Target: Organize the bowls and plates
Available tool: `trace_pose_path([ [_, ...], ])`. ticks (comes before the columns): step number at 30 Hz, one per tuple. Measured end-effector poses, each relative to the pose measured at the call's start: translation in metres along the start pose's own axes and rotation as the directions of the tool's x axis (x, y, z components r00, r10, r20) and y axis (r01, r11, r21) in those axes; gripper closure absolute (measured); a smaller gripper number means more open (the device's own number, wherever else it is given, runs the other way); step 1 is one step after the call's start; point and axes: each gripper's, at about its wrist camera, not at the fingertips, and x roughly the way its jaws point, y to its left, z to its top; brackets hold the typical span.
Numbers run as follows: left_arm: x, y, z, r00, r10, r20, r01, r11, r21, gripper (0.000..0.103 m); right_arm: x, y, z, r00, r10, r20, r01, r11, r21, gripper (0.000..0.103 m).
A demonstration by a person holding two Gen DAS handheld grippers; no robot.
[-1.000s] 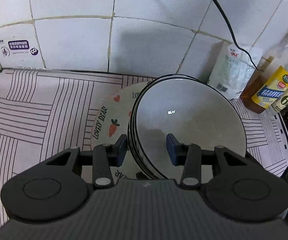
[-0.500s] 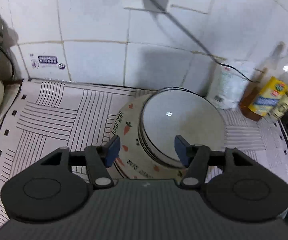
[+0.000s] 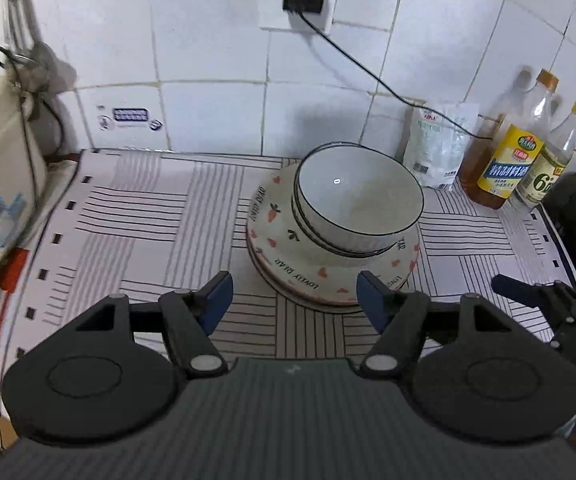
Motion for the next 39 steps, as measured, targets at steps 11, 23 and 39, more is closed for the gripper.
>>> trace_pose_path([
  [11,-0.072,0.006,-0.012,0.998,0.047,0.034,-0.048,0.999,0.007,0.015,-0.065,0.01,0.01,0.994,-0.105,-0.032,0.106,0.993,0.049,0.006],
  [23,-0.123,-0.001,-0.032,0.996,0.071,0.057,-0.073,0.997,0.04,0.004,-0.134,0.025,0.013,0.97,-0.231,-0.079,0.237,0.969,0.069,0.005],
  [39,-0.155,-0.02,-0.055,0.988,0.148,0.047,-0.152,0.984,0.088,0.002,-0.191,0.055,0.005,0.959,-0.278,-0.05,0.283,0.95,0.132,0.004],
])
